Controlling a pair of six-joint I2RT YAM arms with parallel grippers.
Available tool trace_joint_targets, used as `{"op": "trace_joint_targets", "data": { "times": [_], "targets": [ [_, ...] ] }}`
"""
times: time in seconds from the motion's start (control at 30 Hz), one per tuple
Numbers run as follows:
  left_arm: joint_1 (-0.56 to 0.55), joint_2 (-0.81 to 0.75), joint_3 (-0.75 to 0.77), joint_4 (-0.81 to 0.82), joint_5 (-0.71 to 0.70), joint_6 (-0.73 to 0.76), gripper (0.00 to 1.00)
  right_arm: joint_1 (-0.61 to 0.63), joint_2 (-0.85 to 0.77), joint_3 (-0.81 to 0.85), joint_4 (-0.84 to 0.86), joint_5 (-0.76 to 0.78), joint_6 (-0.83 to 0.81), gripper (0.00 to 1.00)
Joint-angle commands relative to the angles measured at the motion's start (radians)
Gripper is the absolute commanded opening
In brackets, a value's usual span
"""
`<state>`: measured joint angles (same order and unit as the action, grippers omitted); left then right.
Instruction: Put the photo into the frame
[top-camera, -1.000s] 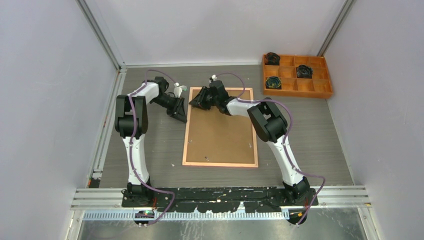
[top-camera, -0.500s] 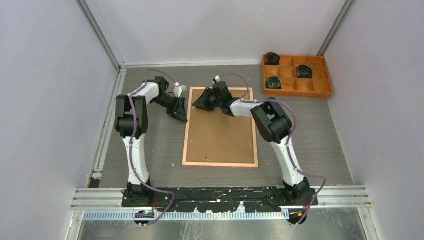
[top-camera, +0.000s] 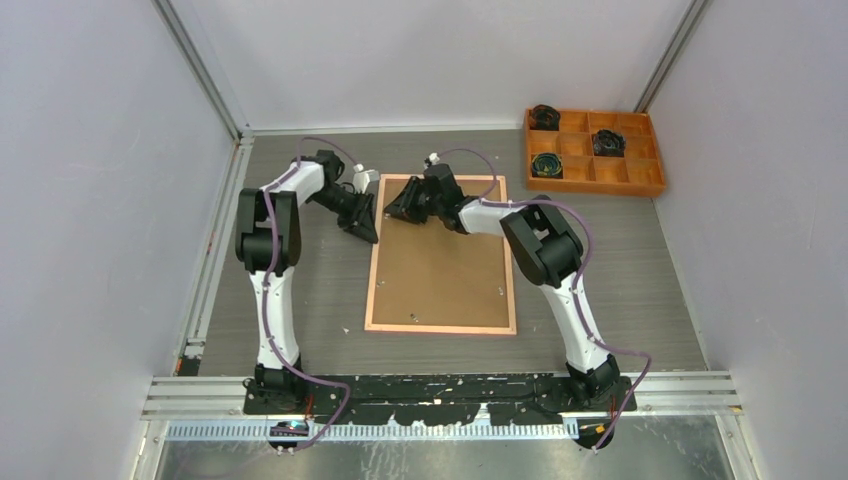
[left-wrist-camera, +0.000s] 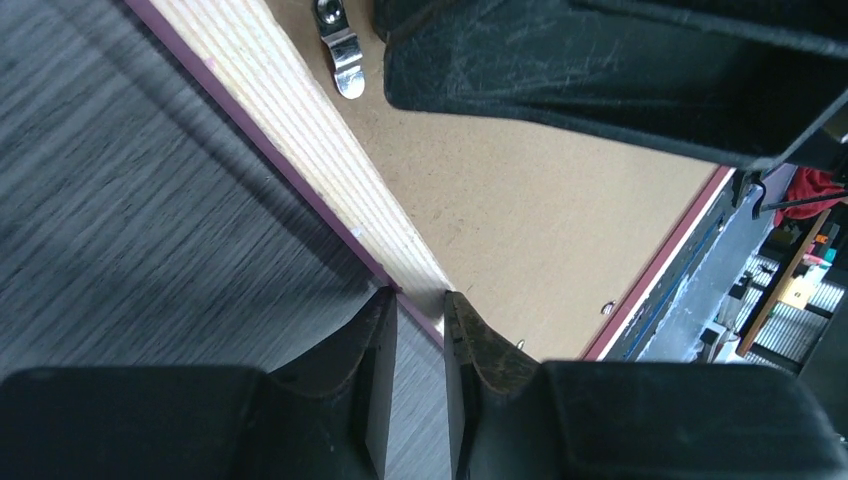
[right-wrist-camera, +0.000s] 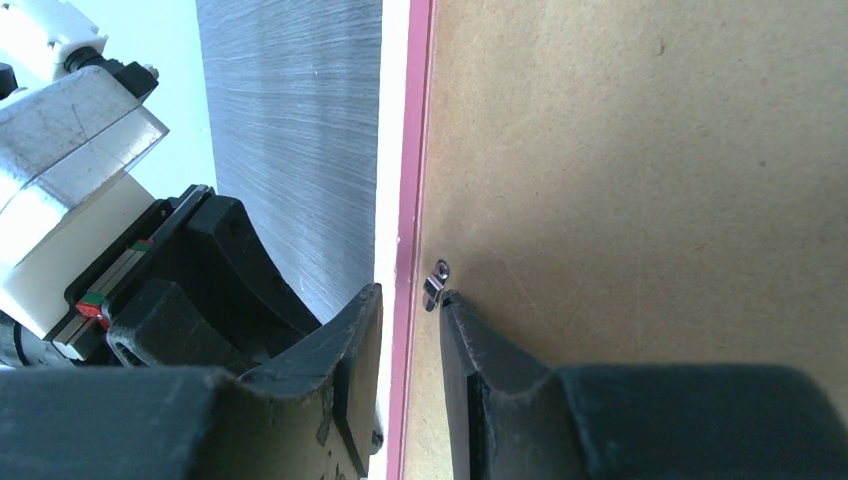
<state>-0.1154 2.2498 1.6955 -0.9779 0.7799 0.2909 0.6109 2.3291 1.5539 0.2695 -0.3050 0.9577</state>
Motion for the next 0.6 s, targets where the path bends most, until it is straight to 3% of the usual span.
{"op": "trace_joint_targets", "data": {
  "times": [0.0, 0.57],
  "targets": [
    [-0.009, 0.045, 0.037, 0.023, -0.095, -0.005, 0.23, 0.024, 0.006, 0.031, -0.019, 0.002, 0.016, 0.33],
    [-0.017, 0.042, 0.028, 0.024, -0.114, 0.004, 0.21, 0.033, -0.012, 0.011, -0.044, 0.155, -0.030, 0.31]
  ]
}}
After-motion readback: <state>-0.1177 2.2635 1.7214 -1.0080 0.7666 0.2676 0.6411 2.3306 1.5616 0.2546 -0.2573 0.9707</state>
